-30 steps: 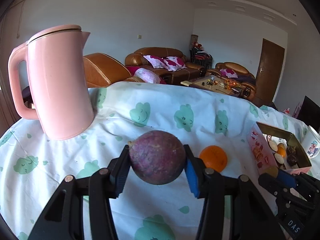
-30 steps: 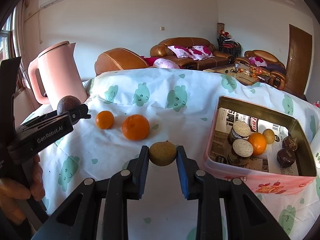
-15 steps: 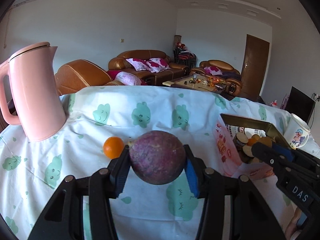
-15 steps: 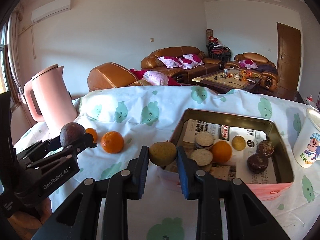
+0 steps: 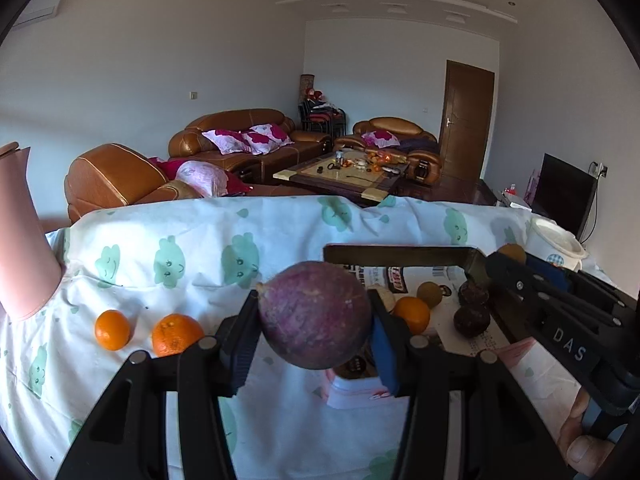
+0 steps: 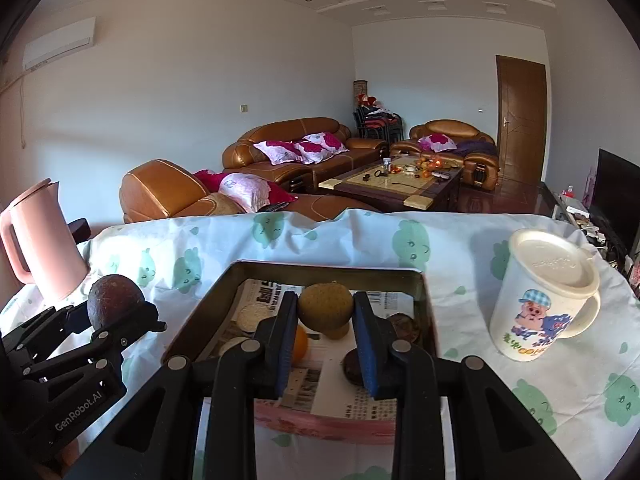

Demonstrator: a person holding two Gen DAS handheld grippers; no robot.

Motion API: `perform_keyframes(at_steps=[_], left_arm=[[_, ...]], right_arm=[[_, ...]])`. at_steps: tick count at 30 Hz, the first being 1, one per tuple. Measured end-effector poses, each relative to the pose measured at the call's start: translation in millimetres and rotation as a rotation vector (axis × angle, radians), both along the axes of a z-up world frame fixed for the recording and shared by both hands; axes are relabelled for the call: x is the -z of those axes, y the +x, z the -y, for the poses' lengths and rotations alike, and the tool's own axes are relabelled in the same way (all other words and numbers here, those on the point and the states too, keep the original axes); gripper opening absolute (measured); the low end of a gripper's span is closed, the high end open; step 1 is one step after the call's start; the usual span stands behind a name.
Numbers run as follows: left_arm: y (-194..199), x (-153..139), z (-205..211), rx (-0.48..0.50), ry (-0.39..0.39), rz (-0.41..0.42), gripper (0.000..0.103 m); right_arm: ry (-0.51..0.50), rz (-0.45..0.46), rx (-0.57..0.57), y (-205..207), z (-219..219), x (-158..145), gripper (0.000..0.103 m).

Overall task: Organize fruits
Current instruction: 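Carry the purple-red fruit over the tin with the left tool while the right tool carries the tan fruit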

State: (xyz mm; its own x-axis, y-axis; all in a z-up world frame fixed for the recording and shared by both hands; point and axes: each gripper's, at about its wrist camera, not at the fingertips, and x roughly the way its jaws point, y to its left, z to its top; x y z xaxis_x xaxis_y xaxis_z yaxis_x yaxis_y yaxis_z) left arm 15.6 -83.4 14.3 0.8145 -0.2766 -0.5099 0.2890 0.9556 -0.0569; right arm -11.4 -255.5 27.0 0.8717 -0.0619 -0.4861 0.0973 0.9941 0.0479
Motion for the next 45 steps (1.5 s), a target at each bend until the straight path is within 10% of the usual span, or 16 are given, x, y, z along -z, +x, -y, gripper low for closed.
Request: perform_keyframes(at_steps=[25,45], left_arm=[[27,5,81,0.058,0.046,-0.024,0.052],[36,26,91,0.028,0.124,-0.09,0.053]], right_arm=[[0.001,0.011,0.132,13,54,-2,0.03],[0.152,-0.142,-0.001,46,57,30,0.03]])
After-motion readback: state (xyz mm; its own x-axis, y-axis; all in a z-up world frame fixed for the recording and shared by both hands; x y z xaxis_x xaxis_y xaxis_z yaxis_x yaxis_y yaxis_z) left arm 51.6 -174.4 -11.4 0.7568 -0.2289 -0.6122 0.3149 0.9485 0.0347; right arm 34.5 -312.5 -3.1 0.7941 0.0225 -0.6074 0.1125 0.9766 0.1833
